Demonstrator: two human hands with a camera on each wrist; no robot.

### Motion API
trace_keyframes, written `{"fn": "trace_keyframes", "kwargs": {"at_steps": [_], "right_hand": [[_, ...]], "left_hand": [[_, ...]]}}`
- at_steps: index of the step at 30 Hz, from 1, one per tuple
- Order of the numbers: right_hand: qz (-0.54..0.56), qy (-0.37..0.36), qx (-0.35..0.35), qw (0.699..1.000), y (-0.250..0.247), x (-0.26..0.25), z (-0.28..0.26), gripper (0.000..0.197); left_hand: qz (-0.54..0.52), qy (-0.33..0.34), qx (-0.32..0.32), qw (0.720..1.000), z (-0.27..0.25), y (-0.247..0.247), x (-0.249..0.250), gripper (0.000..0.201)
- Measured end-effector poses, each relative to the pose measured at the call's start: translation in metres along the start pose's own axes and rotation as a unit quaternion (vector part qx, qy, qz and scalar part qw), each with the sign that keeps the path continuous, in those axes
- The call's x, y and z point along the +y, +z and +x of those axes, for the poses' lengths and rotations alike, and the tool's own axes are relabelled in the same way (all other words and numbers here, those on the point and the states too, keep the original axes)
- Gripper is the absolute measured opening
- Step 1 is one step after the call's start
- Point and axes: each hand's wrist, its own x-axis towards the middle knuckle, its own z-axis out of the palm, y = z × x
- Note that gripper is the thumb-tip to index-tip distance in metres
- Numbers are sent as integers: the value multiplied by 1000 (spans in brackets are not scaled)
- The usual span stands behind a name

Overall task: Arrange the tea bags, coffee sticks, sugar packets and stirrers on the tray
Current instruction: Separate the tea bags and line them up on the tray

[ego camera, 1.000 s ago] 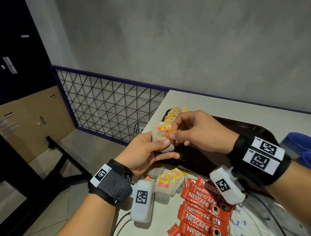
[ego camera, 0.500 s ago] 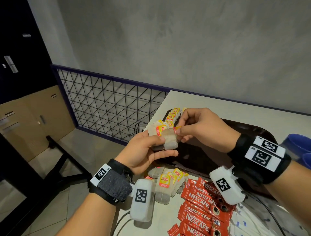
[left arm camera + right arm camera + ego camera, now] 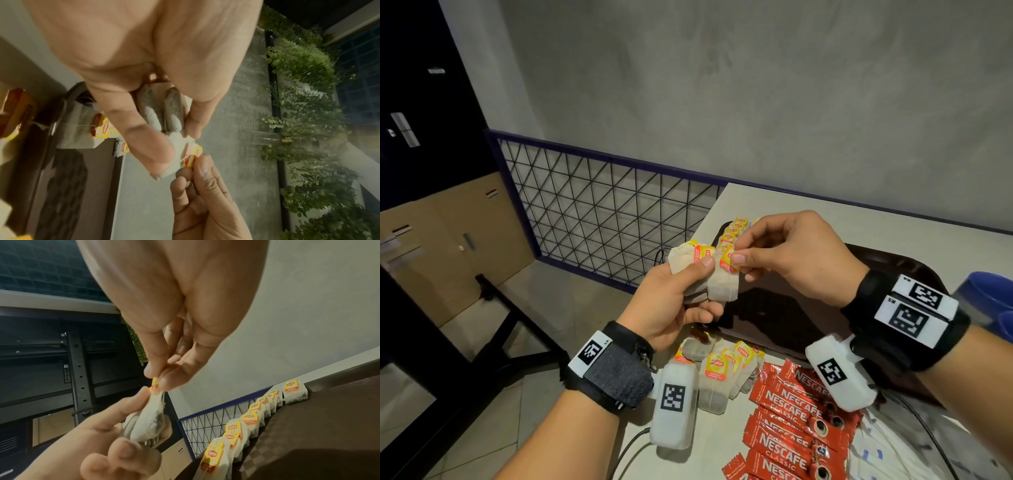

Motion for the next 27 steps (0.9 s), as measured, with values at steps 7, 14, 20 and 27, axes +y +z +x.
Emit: {"fn": "trace_keyframes", "kwargs": {"at_steps": [7,14,20,27], "right_hand": [[-41,-10,-12,999,2,2,3,11],[-93,-27,-26,995,4,0,5,9],[-98,-19,-32,995,2,3,9,15],[-89,-11,-35,995,-3,4,17,11]], "left_hand": [[9,9,2,1000,0,0,-1,32],[16,21,-7,1000,-1,1,0,31],[24,28,-13,999,-2,1,1,34],[6,31,24,999,-1,2,1,26]]}}
